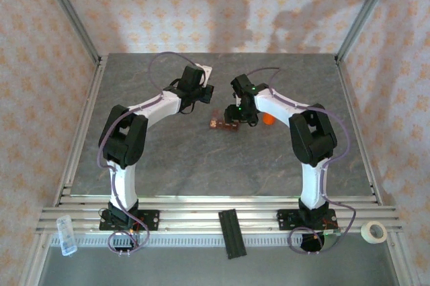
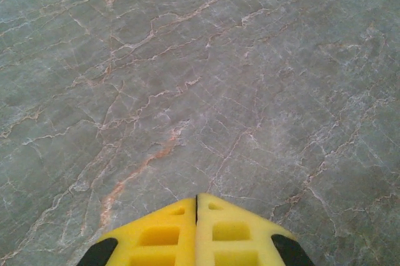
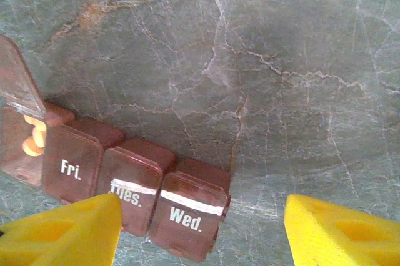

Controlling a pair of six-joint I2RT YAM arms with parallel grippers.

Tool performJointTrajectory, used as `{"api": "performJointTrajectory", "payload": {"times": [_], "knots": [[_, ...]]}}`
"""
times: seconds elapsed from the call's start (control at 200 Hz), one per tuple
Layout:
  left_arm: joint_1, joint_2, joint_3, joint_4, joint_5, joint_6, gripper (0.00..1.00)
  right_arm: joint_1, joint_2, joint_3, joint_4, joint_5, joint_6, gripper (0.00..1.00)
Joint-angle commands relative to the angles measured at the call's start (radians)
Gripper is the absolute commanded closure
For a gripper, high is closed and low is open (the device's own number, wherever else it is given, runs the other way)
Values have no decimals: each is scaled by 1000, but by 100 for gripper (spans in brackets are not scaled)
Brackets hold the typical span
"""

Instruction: Sort the pills into containers

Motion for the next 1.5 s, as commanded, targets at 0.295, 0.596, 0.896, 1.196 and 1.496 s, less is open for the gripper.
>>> {"api": "performJointTrajectory", "payload": {"times": [0.295, 0.596, 0.896, 1.196, 1.496], "knots": [[5, 28, 54, -48, 69, -5, 100, 4, 29, -58, 28, 24, 18, 32], [5, 81, 129, -145, 98, -3, 100, 4, 32, -68, 38, 18, 27, 32], [5, 155, 240, -290, 128, -2, 100, 5, 37, -70, 43, 18, 31, 32], [5, 222, 313, -393, 140, -13, 100, 5, 40, -73, 47, 17, 35, 33], [3, 261, 353, -441, 164, -14, 100, 6, 49, -70, 53, 11, 43, 33]]}}
